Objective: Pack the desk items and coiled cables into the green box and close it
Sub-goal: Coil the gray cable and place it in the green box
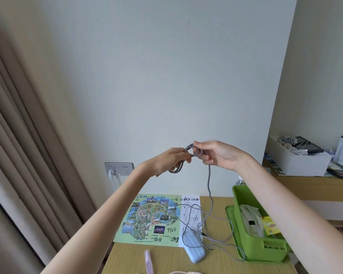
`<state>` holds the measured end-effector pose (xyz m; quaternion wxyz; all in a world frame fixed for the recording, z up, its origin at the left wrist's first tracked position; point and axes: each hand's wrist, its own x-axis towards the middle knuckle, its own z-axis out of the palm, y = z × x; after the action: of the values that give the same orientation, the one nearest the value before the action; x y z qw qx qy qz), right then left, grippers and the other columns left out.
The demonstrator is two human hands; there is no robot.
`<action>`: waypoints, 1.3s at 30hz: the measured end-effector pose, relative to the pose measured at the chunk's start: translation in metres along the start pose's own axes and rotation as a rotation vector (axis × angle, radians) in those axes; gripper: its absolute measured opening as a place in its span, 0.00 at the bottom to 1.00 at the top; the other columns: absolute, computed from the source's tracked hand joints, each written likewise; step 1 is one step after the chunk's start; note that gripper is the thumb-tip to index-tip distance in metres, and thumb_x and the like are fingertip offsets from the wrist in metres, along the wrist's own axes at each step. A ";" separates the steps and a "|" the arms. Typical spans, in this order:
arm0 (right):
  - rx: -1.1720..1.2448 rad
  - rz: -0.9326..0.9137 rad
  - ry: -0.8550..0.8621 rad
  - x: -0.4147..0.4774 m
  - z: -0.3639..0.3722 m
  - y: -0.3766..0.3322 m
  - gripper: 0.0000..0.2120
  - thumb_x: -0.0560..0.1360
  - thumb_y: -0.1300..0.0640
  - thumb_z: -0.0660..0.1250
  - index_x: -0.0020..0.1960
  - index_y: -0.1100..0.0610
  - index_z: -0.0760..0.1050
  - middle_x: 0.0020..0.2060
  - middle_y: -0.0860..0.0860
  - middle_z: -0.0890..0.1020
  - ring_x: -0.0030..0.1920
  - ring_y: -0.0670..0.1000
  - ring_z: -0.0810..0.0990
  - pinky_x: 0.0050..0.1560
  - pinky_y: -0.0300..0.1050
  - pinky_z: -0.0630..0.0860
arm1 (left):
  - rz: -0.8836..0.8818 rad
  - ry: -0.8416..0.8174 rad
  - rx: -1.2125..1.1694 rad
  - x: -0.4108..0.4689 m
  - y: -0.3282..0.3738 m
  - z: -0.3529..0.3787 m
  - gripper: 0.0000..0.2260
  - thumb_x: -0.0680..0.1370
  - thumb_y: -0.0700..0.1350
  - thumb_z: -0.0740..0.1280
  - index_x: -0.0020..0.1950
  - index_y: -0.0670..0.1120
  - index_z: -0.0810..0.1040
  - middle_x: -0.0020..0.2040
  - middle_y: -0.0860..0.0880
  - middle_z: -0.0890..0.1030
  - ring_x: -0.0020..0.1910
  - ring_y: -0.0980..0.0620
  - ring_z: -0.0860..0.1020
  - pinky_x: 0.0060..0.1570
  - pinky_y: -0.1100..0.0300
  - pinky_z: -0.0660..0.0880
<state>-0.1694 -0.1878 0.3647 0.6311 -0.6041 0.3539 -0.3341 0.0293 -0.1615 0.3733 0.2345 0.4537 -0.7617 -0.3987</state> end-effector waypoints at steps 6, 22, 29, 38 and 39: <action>-0.159 -0.063 0.097 0.001 0.001 -0.001 0.10 0.78 0.53 0.66 0.41 0.57 0.73 0.32 0.49 0.68 0.26 0.43 0.63 0.26 0.34 0.57 | 0.010 -0.039 0.024 -0.001 -0.001 0.003 0.17 0.84 0.54 0.53 0.44 0.47 0.74 0.32 0.54 0.64 0.25 0.60 0.64 0.28 0.69 0.63; -0.071 -0.156 0.247 -0.005 -0.001 0.022 0.19 0.81 0.44 0.58 0.46 0.58 0.78 0.33 0.48 0.70 0.29 0.46 0.65 0.35 0.38 0.66 | 0.072 0.198 -0.249 0.001 -0.003 0.004 0.16 0.85 0.50 0.52 0.42 0.45 0.69 0.32 0.54 0.63 0.25 0.58 0.61 0.27 0.68 0.61; -0.095 -0.175 0.224 -0.002 0.022 0.029 0.16 0.83 0.50 0.56 0.41 0.56 0.73 0.28 0.48 0.67 0.26 0.46 0.62 0.29 0.36 0.61 | 0.067 0.450 -0.327 0.011 -0.006 0.014 0.19 0.85 0.49 0.51 0.58 0.42 0.79 0.35 0.53 0.65 0.24 0.61 0.64 0.28 0.67 0.62; -0.159 -0.110 0.223 0.002 0.035 0.032 0.20 0.81 0.48 0.60 0.32 0.54 0.71 0.25 0.49 0.69 0.25 0.47 0.62 0.28 0.41 0.55 | 0.058 0.338 -0.303 0.010 0.005 0.023 0.18 0.85 0.49 0.51 0.52 0.43 0.78 0.24 0.60 0.67 0.24 0.61 0.64 0.27 0.68 0.62; -0.166 -0.105 0.228 0.002 0.035 0.032 0.20 0.80 0.48 0.60 0.31 0.53 0.71 0.26 0.49 0.69 0.24 0.47 0.63 0.27 0.40 0.55 | 0.056 0.339 -0.296 0.010 0.005 0.024 0.18 0.85 0.49 0.51 0.51 0.43 0.77 0.27 0.59 0.68 0.26 0.60 0.64 0.28 0.66 0.63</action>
<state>-0.1389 -0.1695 0.3334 0.5164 -0.6299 0.4174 -0.4029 0.0052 -0.1597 0.3638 0.4343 0.4537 -0.6569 -0.4173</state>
